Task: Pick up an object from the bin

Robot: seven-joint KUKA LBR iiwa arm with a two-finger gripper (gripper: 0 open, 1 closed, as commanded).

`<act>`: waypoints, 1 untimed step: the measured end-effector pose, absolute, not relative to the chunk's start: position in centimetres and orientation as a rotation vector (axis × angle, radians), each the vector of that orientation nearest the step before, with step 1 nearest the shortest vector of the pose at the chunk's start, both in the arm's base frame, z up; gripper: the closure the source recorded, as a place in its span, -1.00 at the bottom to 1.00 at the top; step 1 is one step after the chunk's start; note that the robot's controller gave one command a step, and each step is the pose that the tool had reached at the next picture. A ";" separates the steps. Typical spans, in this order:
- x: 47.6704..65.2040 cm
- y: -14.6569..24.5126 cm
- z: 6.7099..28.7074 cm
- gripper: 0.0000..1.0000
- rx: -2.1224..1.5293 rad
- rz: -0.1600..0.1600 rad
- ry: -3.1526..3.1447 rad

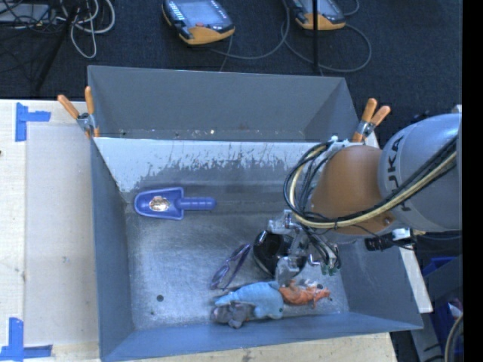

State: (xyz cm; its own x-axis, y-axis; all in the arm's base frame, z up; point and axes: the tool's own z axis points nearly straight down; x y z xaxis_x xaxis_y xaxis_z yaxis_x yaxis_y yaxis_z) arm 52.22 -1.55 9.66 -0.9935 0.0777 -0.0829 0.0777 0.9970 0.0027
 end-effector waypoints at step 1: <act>52.2 -1.6 9.7 1.00 0.118 -0.001 3.056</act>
Offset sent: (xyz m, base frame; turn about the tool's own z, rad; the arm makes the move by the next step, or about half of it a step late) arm 0.0149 -0.0184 -0.0169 -0.0292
